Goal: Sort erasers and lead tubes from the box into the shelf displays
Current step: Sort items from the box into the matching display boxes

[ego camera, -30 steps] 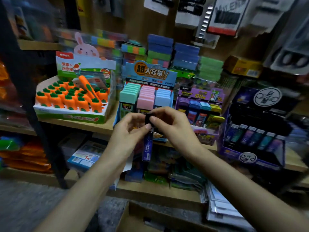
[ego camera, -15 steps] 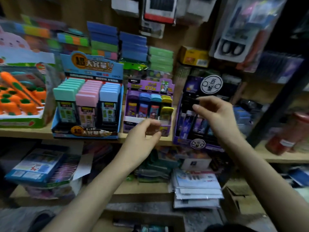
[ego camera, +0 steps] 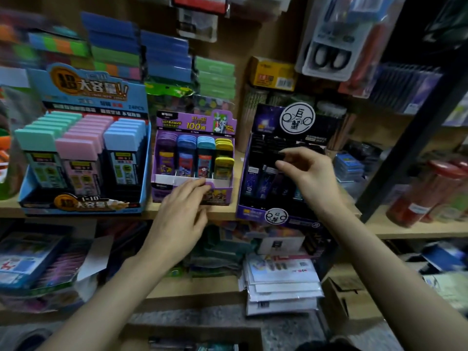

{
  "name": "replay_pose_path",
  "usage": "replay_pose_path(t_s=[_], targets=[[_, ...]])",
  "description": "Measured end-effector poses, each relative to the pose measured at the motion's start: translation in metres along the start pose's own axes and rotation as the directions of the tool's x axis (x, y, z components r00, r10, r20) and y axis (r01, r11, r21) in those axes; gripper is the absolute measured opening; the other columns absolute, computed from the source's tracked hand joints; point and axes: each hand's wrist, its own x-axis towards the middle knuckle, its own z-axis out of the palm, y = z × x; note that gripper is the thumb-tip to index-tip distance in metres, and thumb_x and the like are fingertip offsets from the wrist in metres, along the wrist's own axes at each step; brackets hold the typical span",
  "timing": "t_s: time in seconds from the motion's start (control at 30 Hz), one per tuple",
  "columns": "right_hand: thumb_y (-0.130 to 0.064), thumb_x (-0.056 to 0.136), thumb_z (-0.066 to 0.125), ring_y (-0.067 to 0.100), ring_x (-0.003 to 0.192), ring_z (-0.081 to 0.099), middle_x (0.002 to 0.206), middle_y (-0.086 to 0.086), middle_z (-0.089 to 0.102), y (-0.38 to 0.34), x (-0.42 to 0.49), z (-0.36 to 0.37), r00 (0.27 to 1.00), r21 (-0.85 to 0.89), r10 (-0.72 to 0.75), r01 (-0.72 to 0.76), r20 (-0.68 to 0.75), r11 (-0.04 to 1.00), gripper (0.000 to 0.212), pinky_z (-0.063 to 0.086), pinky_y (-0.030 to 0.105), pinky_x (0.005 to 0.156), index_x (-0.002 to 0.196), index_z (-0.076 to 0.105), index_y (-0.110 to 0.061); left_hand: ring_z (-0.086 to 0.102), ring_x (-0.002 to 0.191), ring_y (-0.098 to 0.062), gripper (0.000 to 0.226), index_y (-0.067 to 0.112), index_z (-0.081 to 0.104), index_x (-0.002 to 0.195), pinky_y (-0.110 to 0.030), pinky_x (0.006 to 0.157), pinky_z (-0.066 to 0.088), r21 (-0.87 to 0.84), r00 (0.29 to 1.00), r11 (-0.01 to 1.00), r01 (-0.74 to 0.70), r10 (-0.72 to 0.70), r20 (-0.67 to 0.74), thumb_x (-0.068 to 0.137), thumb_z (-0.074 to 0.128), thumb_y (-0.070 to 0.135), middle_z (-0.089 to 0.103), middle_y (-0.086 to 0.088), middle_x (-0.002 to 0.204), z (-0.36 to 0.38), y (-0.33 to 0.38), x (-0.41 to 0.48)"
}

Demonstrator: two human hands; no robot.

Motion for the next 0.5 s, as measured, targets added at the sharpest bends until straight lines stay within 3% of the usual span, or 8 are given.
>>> replay_pose_path(t_s=[0.1,0.17,0.27,0.33,0.5], targets=[[-0.012,0.085,0.067,-0.004,0.079,0.057,0.084,-0.014,0.06,0.004,-0.006,0.008,0.999,-0.126,-0.041,0.037,-0.025,0.991,0.023,0.041,0.002,0.074,0.107,0.063,-0.017,0.027,0.138,-0.012,0.047,0.02,0.042,0.138,-0.036,0.112,0.027,-0.01,1.0,1.0,-0.004,0.004,0.012,0.093,0.053,0.017,0.036,0.007,0.147,0.0,-0.002,-0.001],[-0.009,0.085,0.066,0.005,0.077,0.058,0.087,-0.008,0.058,0.004,-0.01,0.013,0.989,-0.227,-0.144,0.131,-0.039,0.965,0.023,0.04,0.001,0.075,0.108,0.063,-0.01,0.026,0.139,-0.011,0.046,0.019,0.043,0.137,-0.035,0.113,0.024,-0.027,1.0,1.0,-0.016,0.016,-0.004,0.093,0.052,0.016,0.036,0.007,0.147,-0.001,-0.003,-0.003],[-0.009,0.086,0.065,0.018,0.08,0.059,0.095,0.008,0.055,0.004,-0.01,0.014,0.977,-0.369,-0.211,0.187,-0.027,0.91,0.024,0.051,0.027,0.075,0.109,0.065,-0.004,0.025,0.139,-0.012,0.039,0.018,0.05,0.131,-0.031,0.111,0.018,-0.04,0.996,0.998,-0.042,0.039,-0.078,0.092,0.052,0.013,0.041,0.007,0.144,-0.005,-0.002,-0.007],[-0.012,0.087,0.065,0.023,0.084,0.058,0.098,0.013,0.055,0.001,-0.007,0.011,0.978,-0.411,-0.205,0.179,-0.021,0.894,0.025,0.05,0.036,0.076,0.111,0.066,-0.004,0.035,0.133,-0.014,0.032,0.016,0.056,0.123,-0.031,0.107,0.024,-0.046,0.99,0.996,-0.079,0.073,-0.12,0.091,0.053,0.011,0.048,0.005,0.135,-0.009,-0.001,-0.01],[-0.011,0.089,0.06,0.024,0.101,0.054,0.108,0.012,0.053,-0.013,-0.015,-0.008,0.984,-0.419,-0.178,0.166,0.01,0.893,0.029,0.045,0.028,0.088,0.118,0.061,-0.006,0.049,0.111,-0.015,0.028,0.015,0.058,0.117,-0.03,0.09,0.037,-0.043,0.989,0.993,-0.107,0.102,-0.106,0.089,0.056,0.009,0.059,0.003,0.113,-0.017,-0.005,-0.031]])
